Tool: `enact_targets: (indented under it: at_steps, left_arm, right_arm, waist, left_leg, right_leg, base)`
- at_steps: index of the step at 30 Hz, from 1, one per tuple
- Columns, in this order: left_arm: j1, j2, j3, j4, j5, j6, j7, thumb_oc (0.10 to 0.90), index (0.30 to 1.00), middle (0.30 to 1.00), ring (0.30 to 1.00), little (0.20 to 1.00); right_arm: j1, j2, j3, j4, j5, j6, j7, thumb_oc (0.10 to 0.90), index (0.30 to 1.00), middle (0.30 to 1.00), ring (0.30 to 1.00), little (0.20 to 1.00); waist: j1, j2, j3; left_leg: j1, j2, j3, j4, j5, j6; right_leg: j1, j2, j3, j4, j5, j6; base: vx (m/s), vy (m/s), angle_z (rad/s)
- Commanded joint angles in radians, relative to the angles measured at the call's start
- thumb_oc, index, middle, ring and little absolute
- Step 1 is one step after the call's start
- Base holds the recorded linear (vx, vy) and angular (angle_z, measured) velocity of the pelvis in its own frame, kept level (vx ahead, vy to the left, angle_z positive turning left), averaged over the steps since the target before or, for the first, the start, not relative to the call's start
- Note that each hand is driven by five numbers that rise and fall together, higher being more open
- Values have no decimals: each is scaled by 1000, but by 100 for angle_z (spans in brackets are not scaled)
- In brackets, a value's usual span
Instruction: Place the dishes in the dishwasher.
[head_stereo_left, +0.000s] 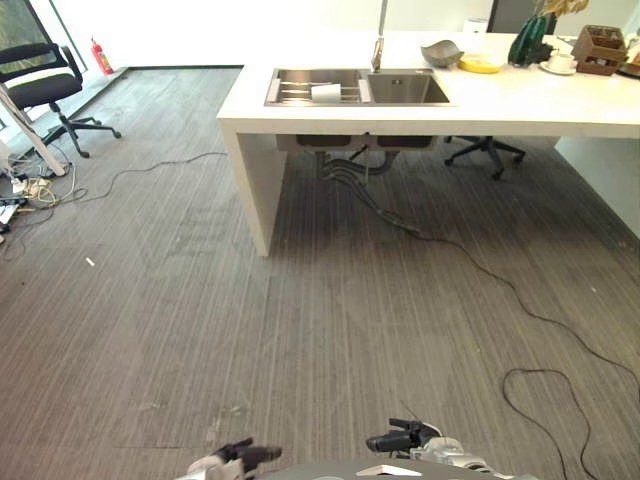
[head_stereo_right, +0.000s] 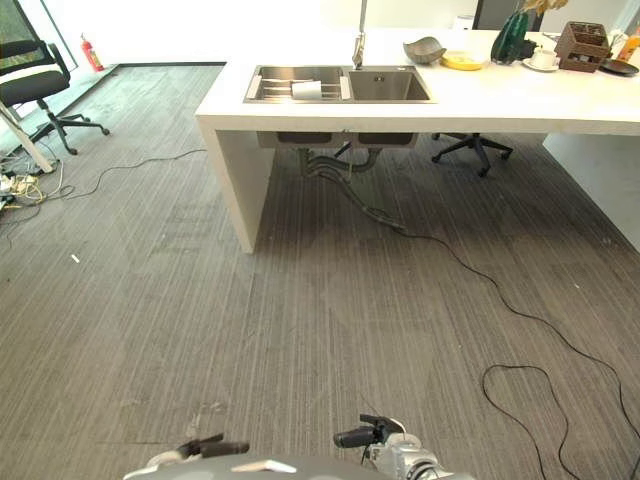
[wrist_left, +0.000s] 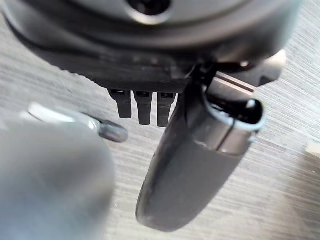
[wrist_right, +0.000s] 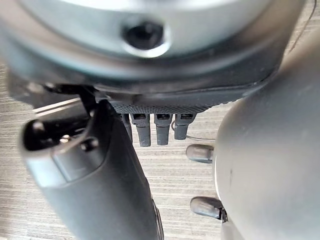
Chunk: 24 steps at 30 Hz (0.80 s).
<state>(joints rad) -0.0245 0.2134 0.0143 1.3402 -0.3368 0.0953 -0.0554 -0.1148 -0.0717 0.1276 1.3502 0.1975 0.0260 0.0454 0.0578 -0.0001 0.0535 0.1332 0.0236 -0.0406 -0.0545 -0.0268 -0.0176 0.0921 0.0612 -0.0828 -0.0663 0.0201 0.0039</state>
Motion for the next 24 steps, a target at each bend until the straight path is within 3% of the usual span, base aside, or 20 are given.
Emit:
enact_targets:
  at_steps: [1,19,21,24]
  left_arm:
    - [-55,-18,-4,46,53,-27,-28,800,900,900,900,900]
    - [-61,4,-15,39,87,-52,23,800,900,900,900,900]
    - [-68,7,-5,35,72,-54,24,800,900,900,900,900]
    - [-86,7,8,21,42,-59,25,800,900,900,900,900]
  right_arm:
    - [27,46,-9,52,-16,-7,31,800,900,900,900,900]
    - [17,10,-33,10,-13,-34,56,800,900,900,900,900]
    - [4,5,-31,3,-8,-36,62,800,900,900,900,900]
    - [-20,1,-26,-11,5,-28,88,800,900,900,900,900]
  waist:
    - [7,-58,0]
    - [-8,-59,13]
    - [-3,-62,32]
    - [6,-77,70]
  left_leg:
    - [-24,-46,-43,-33,22,-24]
    - [5,-39,-33,-33,4,-19]
    - [2,-33,-22,-11,4,-19]
    - [-104,-53,11,202,-40,-50]
  right_leg:
    - [42,-62,7,-21,-79,73]
    - [58,-56,-9,-21,-82,63]
    - [59,-59,-7,-18,-74,56]
    - [20,-70,2,18,-70,44]
  base:
    - [31,-30,1]
    - [25,-31,-1]
    - [11,-58,-1]
    - [-30,-89,1]
